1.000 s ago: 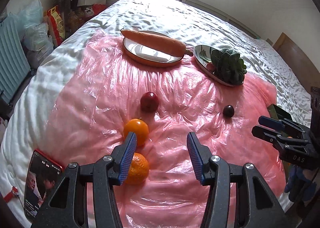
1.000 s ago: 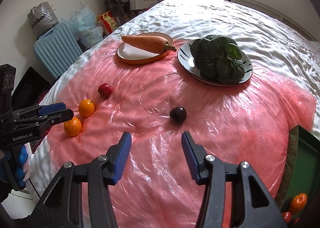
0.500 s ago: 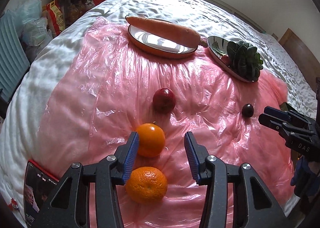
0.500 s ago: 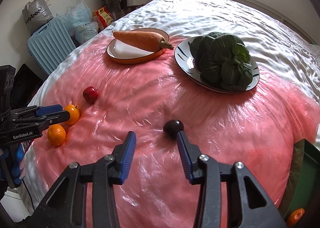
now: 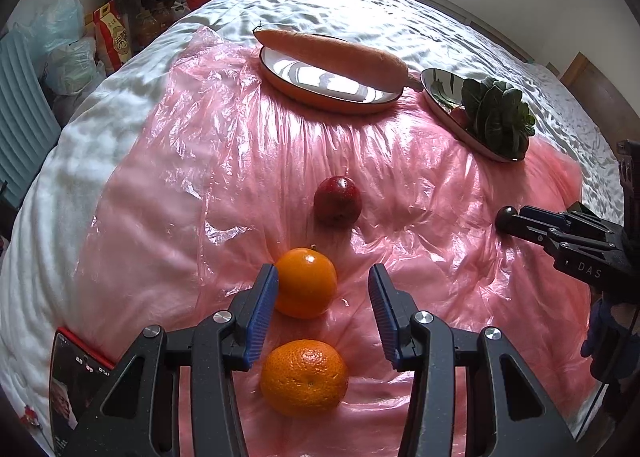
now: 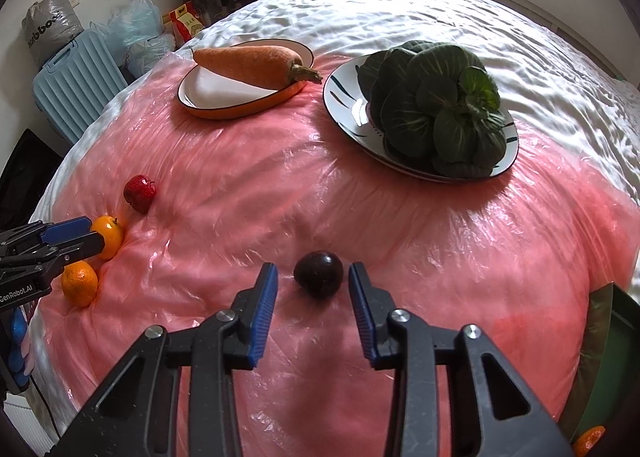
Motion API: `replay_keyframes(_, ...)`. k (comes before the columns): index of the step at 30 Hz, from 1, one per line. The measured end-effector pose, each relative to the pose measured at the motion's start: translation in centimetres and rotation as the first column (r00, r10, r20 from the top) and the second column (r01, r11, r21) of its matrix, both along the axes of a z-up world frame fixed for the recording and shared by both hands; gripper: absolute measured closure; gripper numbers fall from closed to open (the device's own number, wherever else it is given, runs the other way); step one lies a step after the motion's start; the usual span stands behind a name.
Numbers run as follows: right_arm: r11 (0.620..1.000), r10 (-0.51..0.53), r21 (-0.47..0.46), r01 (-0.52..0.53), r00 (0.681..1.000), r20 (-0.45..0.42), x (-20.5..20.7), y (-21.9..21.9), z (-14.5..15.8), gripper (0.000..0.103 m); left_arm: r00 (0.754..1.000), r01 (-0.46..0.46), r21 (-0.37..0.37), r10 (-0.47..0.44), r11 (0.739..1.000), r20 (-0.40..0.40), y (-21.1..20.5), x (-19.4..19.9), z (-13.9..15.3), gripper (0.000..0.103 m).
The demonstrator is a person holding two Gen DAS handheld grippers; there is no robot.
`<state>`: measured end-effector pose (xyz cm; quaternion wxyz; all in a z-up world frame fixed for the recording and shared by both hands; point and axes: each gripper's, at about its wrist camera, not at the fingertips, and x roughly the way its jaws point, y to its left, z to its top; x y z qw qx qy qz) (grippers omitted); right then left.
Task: Organize fruits
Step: 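Reach the left tool to an orange while the right tool reaches the dark plum, then close the left tool on the orange while the right tool grasps the dark plum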
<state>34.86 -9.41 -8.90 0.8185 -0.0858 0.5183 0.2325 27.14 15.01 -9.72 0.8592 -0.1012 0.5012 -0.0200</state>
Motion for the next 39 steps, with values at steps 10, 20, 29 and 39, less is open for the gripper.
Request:
replay_keyframes(10, 1.000, 0.007, -0.017, -0.007, 0.999, -0.032, 0.7, 0.6, -1.2, 0.069, 1.000, -0.007, 0.014, 0.007, 1.000, -0.010, 0.6, 0.0, -0.7, 0.062)
replay_keyframes(20, 1.000, -0.002, -0.017, 0.001, 0.999, -0.051, 1.1, 0.7, -1.8, 0.078, 0.999, -0.017, 0.027, 0.018, 0.999, -0.035, 1.5, -0.2, -2.0, 0.062)
replay_keyframes(29, 1.000, -0.026, 0.013, 0.027, 0.998, -0.065, 1.4, 0.0, -1.9, 0.092, 0.999, -0.033, -0.011, 0.033, 0.999, -0.031, 2.5, -0.3, -2.1, 0.069)
replay_keyframes(39, 0.996, -0.049, 0.077, 0.052, 0.998, -0.038, 0.6, -1.0, 0.1, 0.092, 1.000, -0.020, -0.034, 0.021, 0.999, 0.007, 2.3, -1.2, -0.4, 0.069)
